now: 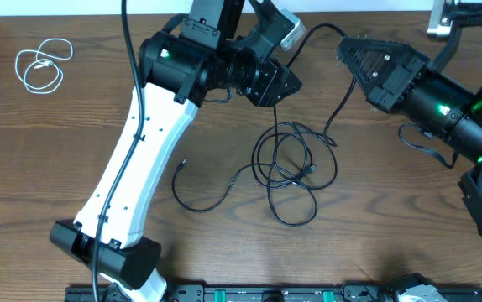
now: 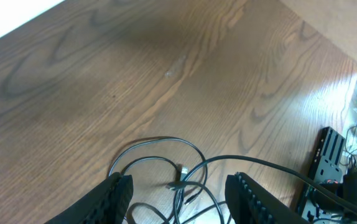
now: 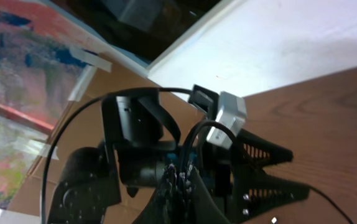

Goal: Untangle cables

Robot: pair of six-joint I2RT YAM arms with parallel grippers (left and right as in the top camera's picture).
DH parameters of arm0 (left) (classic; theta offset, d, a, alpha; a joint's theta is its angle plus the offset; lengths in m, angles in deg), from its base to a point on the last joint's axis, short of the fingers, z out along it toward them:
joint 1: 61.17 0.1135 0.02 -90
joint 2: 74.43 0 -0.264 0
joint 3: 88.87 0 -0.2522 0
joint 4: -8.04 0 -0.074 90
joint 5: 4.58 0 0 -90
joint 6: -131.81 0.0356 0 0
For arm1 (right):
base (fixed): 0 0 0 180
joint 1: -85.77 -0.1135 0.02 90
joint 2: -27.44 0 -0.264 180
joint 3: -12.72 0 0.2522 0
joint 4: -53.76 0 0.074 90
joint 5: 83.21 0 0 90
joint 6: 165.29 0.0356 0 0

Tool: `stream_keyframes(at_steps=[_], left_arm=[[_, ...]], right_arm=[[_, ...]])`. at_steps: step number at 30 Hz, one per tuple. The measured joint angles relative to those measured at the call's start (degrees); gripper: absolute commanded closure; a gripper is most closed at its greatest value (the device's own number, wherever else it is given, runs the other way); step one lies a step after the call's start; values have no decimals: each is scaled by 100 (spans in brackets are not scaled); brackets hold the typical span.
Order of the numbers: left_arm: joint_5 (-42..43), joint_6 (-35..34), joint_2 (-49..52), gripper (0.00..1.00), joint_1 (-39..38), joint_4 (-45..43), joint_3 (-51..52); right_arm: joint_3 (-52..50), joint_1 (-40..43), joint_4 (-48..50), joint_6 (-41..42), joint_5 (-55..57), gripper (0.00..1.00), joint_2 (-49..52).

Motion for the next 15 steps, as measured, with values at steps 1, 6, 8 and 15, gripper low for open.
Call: stream_keyframes(at_steps=[1, 6, 8, 15], left_arm=[[-11, 0, 9, 47, 0, -2, 0], [-20, -20, 9, 60, 0, 4, 0], [-35, -9, 9, 64, 0, 4, 0], [-39, 0, 9, 68, 0, 2, 0]], right_arm=[[0, 35, -63, 0, -2, 98, 0], [0, 350, -273, -2, 7, 99, 0], [0, 439, -326, -4, 7, 99, 0], [0, 487, -361, -4, -7, 98, 0]])
